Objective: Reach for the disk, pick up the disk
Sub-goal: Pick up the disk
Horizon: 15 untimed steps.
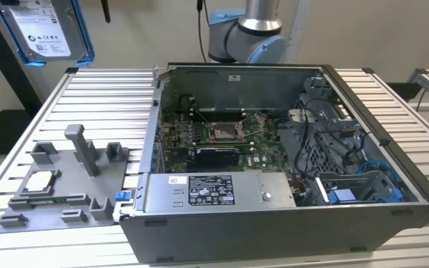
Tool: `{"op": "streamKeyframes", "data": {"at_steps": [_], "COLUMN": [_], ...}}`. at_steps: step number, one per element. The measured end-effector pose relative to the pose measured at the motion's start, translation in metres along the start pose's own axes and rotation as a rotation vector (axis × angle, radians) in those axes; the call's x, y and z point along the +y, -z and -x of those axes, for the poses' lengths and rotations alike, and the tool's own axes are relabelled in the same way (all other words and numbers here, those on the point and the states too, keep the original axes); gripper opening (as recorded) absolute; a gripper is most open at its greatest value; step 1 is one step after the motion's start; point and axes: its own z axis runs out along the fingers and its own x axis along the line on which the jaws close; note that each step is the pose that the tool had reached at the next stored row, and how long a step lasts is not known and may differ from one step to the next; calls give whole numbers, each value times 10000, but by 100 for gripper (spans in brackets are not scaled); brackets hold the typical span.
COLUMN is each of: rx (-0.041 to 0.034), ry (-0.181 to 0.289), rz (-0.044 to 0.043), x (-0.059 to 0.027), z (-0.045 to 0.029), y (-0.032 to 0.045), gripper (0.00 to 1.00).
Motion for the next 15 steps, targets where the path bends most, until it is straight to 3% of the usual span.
{"op": "streamKeyframes", "data": {"at_steps": [15], "rx": [0], "ry": [0], "rz": [0], "x": [-354], "z": [-12], "y": [3], "gripper": [0]}}
